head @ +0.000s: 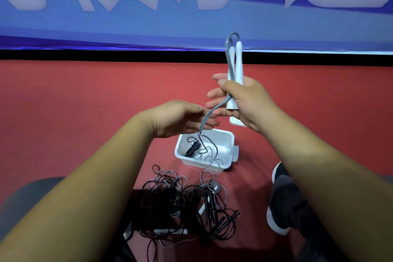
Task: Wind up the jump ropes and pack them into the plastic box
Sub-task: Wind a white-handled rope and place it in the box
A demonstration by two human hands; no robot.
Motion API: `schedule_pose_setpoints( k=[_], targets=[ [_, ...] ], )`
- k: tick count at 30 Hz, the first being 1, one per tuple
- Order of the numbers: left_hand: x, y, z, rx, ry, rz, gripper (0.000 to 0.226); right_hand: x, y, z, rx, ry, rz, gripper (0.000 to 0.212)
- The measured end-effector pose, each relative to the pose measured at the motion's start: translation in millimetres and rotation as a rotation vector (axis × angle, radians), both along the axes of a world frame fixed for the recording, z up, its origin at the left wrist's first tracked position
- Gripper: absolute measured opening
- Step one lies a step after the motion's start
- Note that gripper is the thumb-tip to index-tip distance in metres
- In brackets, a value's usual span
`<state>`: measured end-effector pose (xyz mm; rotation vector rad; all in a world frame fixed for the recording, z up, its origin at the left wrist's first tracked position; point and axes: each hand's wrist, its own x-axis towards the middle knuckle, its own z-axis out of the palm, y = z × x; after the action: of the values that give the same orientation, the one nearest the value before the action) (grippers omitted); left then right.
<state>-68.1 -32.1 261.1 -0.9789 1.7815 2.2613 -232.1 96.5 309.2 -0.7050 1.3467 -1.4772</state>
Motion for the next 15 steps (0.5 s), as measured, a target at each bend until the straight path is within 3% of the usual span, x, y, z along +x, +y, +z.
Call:
schedule_pose_setpoints(
  k=[4, 9, 12, 15],
  targets=[
    [1, 11, 6, -0.027, 0.099, -0.18, 0.043, -9, 2, 7, -0.046, -0.007, -0.119, 0.026],
    [2, 18, 24, -0.101, 0.234, -0.127, 0.03, -16, 6, 13, -0.061, -0.043, -0.208, 0.031],
    [-1, 17, 38, -0.317, 0.191, -0.095, 0.018, -16, 8, 15, -0.053, -0.055, -0.209, 0.033],
    [-2, 11, 37, -0.711, 0.008, -0.113, 0.022, -15, 8, 16, -0.056, -0.065, -0.18, 0.035]
  ],
)
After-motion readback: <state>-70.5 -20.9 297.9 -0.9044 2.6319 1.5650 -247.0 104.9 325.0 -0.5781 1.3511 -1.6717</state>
